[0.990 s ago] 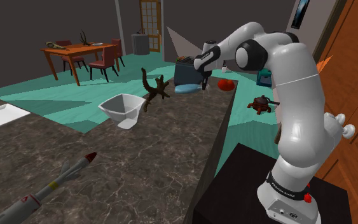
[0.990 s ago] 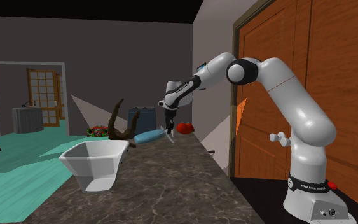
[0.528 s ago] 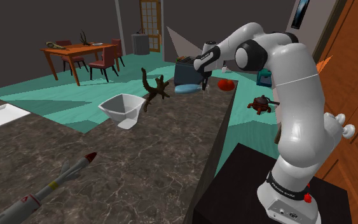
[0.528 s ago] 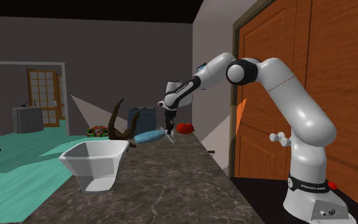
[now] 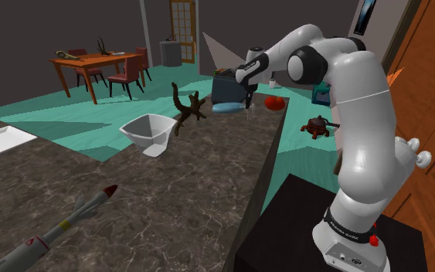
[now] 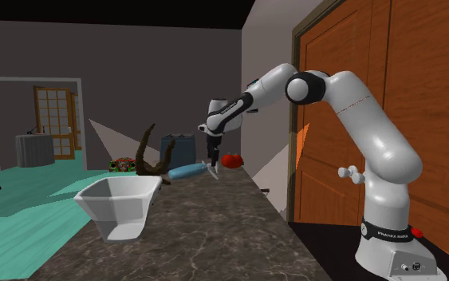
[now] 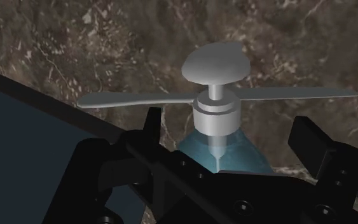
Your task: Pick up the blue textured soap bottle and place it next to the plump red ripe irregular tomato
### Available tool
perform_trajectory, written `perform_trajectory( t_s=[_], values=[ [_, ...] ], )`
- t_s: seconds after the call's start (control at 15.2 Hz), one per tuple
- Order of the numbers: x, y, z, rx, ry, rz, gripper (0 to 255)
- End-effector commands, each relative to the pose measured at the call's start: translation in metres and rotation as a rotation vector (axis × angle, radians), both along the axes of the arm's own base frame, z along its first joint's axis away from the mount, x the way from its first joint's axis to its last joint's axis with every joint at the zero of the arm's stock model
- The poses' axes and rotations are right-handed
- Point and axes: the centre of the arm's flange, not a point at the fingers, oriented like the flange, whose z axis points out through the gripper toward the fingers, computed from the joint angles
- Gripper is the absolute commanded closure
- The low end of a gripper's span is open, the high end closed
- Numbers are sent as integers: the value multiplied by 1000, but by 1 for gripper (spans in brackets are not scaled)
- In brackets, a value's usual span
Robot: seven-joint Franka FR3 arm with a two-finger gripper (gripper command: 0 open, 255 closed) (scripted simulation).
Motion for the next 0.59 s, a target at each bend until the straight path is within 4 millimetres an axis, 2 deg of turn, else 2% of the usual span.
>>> perform_trajectory(
  t_s=[0.0, 0.07, 0.53],
  values=[
    [-4, 7, 23, 0, 0, 0, 0],
    [-6, 9, 33, 0, 0, 0, 0],
    [-6, 9, 33, 0, 0, 0, 0]
  ],
)
